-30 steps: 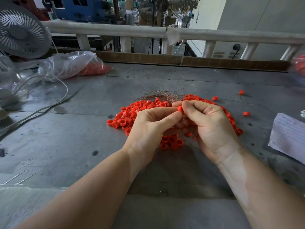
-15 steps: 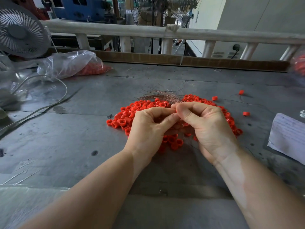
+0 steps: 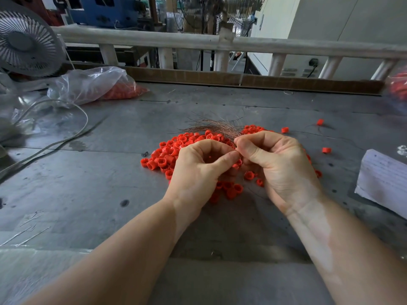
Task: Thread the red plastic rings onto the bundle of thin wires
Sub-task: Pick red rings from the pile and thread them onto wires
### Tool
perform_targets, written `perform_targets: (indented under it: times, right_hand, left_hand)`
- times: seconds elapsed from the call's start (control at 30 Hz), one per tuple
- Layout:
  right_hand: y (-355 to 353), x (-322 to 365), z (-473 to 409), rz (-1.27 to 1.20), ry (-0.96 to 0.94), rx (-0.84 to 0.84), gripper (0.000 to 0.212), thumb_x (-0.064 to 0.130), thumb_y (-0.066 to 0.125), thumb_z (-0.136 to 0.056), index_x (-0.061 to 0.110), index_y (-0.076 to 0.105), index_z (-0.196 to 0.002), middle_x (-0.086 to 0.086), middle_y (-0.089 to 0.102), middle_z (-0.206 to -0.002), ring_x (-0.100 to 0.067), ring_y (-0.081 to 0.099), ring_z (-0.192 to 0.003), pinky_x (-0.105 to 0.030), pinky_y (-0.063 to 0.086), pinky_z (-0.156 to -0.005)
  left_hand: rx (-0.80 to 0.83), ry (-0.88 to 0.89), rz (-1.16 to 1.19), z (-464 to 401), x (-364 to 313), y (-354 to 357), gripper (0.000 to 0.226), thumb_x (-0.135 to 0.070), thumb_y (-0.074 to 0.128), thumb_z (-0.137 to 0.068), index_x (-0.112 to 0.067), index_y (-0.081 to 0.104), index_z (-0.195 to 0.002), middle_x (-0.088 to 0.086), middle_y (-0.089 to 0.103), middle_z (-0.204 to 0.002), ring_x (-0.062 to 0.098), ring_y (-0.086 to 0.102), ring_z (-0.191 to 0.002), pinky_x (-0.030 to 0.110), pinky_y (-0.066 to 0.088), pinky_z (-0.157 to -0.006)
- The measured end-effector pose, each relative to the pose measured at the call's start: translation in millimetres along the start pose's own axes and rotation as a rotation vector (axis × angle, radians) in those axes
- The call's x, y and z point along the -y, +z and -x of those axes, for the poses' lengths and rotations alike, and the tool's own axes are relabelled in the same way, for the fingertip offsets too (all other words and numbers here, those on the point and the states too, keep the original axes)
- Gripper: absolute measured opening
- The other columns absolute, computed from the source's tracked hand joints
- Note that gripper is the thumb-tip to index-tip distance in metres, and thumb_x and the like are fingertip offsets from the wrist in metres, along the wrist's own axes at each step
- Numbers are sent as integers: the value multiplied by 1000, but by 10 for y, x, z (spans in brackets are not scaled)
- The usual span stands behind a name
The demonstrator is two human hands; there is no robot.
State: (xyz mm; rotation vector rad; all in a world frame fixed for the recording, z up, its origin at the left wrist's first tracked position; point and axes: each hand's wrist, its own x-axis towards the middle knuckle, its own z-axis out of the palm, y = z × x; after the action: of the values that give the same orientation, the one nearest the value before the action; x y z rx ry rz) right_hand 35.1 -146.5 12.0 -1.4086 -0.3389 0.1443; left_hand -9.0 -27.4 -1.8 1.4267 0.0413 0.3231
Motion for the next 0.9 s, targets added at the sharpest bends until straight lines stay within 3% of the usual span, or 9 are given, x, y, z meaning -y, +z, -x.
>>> perform_targets:
  times: [0.2,0.33,0.5,0.8,0.9]
  right_hand:
    - [-1,10,-16,-59,-4,-26,10,26,72,-53,17,72,-58,2,61,-53,-3,49,-44,-15,43,-45]
    - [-17,-9,-33,-180,121,-5,11,23,69,-58,13,72,-59,2,62,-54,-2,50,-42,-14,43,-42]
    - [-10,-13,-30,-281,167,49,18,22,64,-67,14,69,-83,4,59,-53,-4,49,-41,-15,42,-39]
    - [-10,-50,-51,-196,101,13,33,39,63,-72,8,72,-74,1,53,-52,-7,44,-42,-18,38,-39]
    - [-21,-51,-50,-187,108,36,31,40,64,-71,10,73,-72,0,53,-53,-8,44,-43,-17,39,-41]
  left_hand:
    - [28,4,15,16,-11,16,4,-4,67,-82,-3,66,-78,8,66,-66,12,62,-56,20,50,-52]
    - [15,22,11,22,-12,22,5,-4,67,-81,-4,65,-77,5,65,-64,11,61,-55,20,50,-51]
    - [-19,36,9,7,-20,11,11,-4,70,-79,-8,66,-89,9,61,-78,12,60,-59,22,52,-53]
    - [2,47,15,22,-52,13,15,-2,69,-80,-17,68,-85,8,60,-77,15,59,-60,22,53,-54]
    - [-18,80,-31,24,-52,7,17,-3,71,-77,-16,67,-86,8,62,-79,20,58,-65,30,54,-59]
